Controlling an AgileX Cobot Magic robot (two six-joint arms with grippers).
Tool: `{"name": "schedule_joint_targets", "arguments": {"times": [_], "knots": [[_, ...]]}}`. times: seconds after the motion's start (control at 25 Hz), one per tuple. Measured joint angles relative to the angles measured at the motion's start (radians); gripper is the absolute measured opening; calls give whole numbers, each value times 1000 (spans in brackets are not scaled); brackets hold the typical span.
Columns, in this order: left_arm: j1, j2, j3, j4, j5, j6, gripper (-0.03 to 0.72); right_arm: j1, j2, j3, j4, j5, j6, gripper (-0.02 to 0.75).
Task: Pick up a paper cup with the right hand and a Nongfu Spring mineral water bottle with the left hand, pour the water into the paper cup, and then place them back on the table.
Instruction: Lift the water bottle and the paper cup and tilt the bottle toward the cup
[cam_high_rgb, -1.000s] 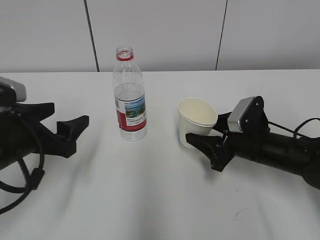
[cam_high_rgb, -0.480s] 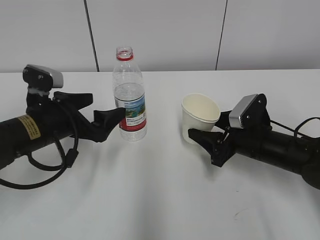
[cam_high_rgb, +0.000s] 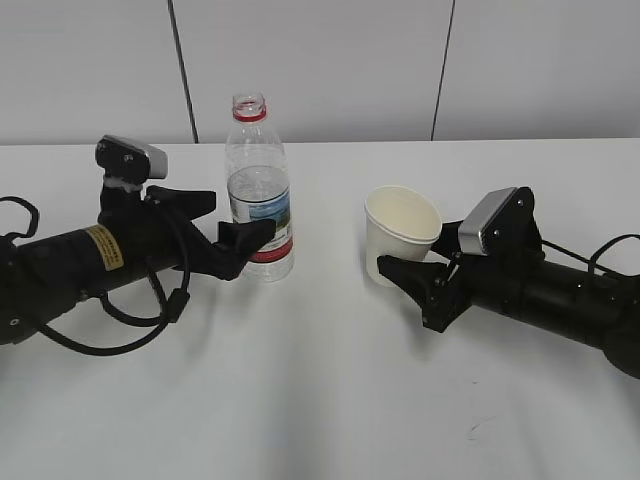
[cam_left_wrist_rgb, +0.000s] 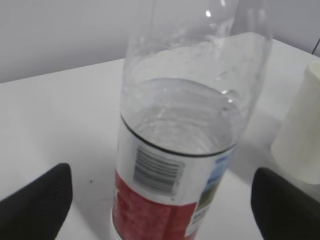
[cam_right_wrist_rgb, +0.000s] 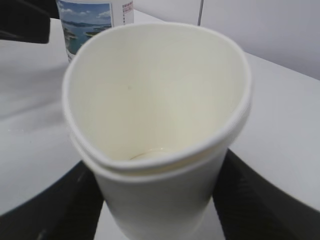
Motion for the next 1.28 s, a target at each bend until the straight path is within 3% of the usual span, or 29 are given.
{"name": "schedule_joint_targets", "arguments": {"times": [0.6, 1.28], "knots": [[-12, 174, -187, 48, 34, -5, 621, 0, 0, 0, 1, 0, 10, 473], [-36, 187, -208, 55, 88, -6, 407, 0, -15, 0, -10, 0, 71, 473]]}}
